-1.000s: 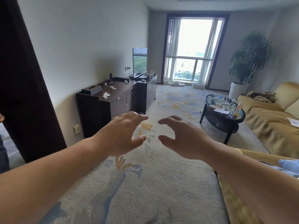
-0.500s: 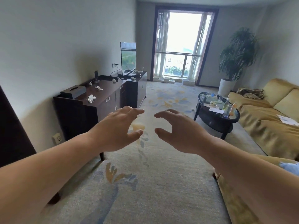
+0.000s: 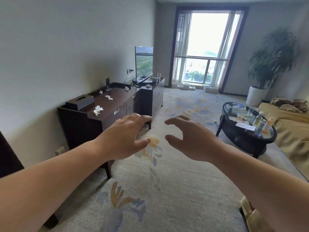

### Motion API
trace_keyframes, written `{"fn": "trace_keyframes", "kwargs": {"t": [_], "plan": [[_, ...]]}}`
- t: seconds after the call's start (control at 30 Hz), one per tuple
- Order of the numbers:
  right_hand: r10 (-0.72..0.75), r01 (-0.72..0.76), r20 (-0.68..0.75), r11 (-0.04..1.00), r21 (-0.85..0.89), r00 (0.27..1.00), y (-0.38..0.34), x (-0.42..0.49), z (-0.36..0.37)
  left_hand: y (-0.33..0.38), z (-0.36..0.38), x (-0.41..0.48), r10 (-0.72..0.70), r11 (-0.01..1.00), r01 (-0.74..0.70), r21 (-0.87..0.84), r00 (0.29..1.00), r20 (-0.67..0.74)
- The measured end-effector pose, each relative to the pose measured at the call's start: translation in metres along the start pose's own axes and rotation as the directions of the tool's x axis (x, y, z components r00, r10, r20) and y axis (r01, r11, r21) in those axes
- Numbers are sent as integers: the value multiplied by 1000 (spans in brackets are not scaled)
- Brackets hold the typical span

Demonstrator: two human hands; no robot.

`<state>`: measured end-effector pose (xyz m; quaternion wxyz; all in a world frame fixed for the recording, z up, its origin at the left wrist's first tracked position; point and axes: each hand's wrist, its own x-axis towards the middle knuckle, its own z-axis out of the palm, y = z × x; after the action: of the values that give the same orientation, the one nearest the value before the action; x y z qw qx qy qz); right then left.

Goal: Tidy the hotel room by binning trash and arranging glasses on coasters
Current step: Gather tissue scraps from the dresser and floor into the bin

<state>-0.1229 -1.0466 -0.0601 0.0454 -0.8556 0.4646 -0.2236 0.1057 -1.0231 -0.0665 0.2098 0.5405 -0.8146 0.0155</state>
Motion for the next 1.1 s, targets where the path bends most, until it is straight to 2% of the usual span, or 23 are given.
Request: {"fn": "trace_keyframes", "kwargs": {"t": [0.33,0.47,0.8,1.1], "plan": [[-72,71,32,997,42,997,57,111,40,-68,32,82,-82,997,82,0,997,10],[-64,63,43,997,36,997,66,161,62,-110,46,114,-68,998,67,20,997,47],[-27,26,55,999,19,998,69,289,104,-222,62,196,-32,999,32,-37,999,20],[-42,40,96,999,20,994,108,380,133,-292,85,269,-68,996,68,-56,998,6]]}}
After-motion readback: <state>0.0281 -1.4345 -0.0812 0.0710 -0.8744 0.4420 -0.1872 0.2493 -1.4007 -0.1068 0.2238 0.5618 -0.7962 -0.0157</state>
